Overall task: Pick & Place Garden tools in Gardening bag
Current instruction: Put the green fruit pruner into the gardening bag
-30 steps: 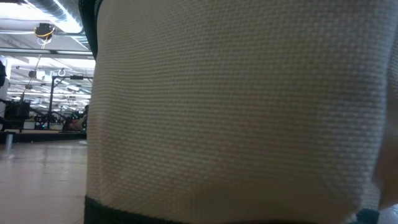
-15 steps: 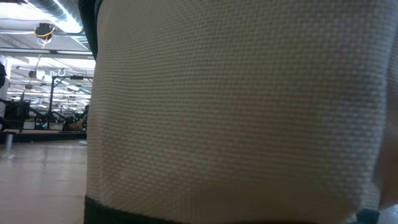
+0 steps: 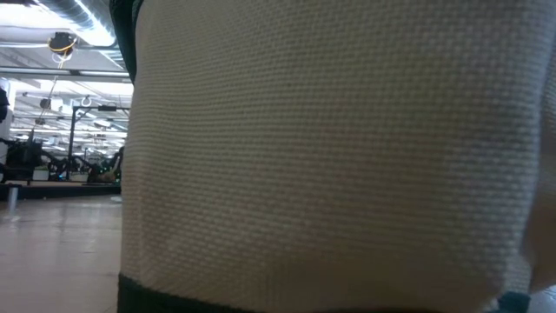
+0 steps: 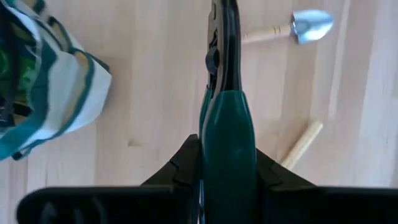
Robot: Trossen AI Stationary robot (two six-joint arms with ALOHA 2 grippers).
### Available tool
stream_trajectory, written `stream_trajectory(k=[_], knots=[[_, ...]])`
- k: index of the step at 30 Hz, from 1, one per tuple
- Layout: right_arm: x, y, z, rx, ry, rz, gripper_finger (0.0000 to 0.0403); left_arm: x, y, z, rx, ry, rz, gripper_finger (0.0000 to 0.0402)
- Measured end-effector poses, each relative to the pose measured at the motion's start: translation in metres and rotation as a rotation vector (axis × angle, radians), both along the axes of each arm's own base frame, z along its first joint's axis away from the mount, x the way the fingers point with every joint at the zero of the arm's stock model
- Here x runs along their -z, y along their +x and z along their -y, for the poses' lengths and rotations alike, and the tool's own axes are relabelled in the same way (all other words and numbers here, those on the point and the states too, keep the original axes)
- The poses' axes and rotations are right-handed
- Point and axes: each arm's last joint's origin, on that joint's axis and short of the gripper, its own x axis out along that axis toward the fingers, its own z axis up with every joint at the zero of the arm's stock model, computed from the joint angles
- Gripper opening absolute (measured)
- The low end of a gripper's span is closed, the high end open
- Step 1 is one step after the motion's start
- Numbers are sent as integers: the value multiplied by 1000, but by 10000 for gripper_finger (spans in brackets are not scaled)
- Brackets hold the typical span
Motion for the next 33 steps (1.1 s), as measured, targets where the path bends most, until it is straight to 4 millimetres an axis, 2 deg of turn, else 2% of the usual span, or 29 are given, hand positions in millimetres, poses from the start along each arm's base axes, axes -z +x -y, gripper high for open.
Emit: stream_trajectory(k=[5, 12, 17, 25, 29, 33], knots=[[1, -3, 15, 63, 11, -51, 65, 5, -3, 12, 27, 62, -68, 28], [2, -8, 43, 149, 167, -127, 65, 5, -2, 41, 79, 107, -66, 15], [3, -11, 55, 180, 202, -156, 65, -1, 0, 77, 153, 97, 30, 7], [14, -15, 52, 83, 344, -219, 65, -21, -4, 149, 117, 99, 308, 2], [24, -17, 48, 64, 357, -259, 65, -19, -7, 181, 70, 82, 383, 1], [37, -21, 45, 63, 367, -293, 65, -1, -1, 201, 86, 66, 334, 1]])
